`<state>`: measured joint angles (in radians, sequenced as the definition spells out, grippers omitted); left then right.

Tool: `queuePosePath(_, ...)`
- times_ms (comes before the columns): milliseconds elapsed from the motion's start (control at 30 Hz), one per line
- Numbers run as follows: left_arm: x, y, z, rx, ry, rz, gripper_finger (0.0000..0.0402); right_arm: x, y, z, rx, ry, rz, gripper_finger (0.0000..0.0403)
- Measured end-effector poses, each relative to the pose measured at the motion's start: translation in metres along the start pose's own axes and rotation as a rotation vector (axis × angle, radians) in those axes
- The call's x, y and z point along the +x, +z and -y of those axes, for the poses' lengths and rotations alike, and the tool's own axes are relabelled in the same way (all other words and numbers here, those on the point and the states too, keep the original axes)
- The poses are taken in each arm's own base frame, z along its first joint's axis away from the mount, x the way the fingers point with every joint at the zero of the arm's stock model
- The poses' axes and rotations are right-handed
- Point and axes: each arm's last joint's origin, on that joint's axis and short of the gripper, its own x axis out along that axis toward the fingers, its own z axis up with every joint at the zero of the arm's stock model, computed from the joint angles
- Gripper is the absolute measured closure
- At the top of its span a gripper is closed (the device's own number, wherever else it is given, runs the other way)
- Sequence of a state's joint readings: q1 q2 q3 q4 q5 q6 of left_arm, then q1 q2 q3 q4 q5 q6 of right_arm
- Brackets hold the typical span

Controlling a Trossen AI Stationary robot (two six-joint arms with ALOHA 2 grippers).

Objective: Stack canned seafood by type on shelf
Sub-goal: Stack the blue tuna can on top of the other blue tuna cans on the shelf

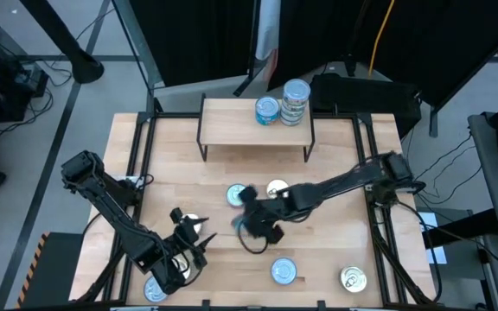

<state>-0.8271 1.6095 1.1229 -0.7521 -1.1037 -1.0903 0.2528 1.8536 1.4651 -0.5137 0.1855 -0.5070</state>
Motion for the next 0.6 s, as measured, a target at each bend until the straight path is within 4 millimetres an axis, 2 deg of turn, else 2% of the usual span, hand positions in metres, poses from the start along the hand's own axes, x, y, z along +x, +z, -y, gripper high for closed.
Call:
queuePosePath(200, 0.020, 0.020, -0.016, 0.027, 0.187, 0.178, 0.0157, -0.078, -0.007, 0.034, 0.066, -0.619, -0.217, 0.0276)
queuePosePath(300, 0.032, 0.030, -0.025, 0.005, 0.251, 0.197, 0.0157, -0.105, -0.012, 0.054, 0.138, -0.855, -0.267, 0.0275)
queuePosePath(433, 0.042, 0.035, -0.031, 0.074, 0.296, 0.175, 0.0157, -0.119, -0.023, 0.081, 0.209, -0.978, -0.295, 0.0272)
queuePosePath(533, 0.048, 0.040, -0.036, 0.181, 0.352, 0.174, 0.0157, -0.118, -0.035, 0.097, 0.230, -0.997, -0.334, 0.0272)
queuePosePath(600, 0.050, 0.049, -0.041, 0.231, 0.411, 0.198, 0.0157, -0.114, -0.040, 0.102, 0.234, -0.987, -0.352, 0.0272)
